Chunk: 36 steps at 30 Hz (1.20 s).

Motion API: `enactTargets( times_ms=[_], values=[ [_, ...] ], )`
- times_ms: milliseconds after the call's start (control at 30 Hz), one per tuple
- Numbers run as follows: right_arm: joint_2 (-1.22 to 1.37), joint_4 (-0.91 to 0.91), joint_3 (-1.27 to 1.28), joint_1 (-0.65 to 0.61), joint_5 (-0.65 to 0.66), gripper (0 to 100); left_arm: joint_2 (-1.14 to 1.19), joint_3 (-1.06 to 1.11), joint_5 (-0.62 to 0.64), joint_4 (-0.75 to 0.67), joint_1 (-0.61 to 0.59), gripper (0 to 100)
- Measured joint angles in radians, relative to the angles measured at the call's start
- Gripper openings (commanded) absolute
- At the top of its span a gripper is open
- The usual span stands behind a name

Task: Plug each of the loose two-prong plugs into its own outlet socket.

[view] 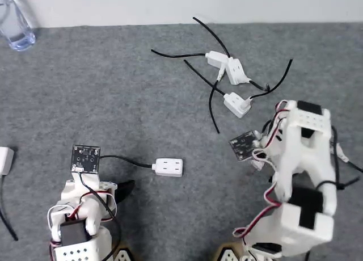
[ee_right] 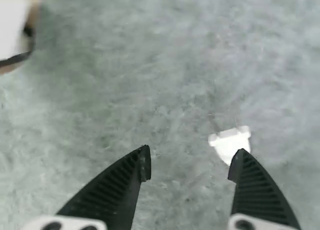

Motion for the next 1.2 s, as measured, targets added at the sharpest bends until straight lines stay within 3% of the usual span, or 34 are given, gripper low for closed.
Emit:
enactTargets(
  times_ms=[300, 567, 800, 1200],
  values=[
    [0.147, 0.026, -0.120, 0.011, 0.169, 23.8, 0.000, 0.000, 0.000, 0.000, 0.000, 42],
    [0.276, -0.035, -0.173, -0.020, 0.192, 23.5, 0.000, 0.000, 0.000, 0.000, 0.000, 42],
    [0.315, -0.069, -0.198, -0.020, 0.192, 0.5, 0.000, 0.000, 0.000, 0.000, 0.000, 42],
    [0.318, -0.008, -0.187, -0.038, 0.192, 0.9, 0.000, 0.000, 0.000, 0.000, 0.000, 42]
  ],
)
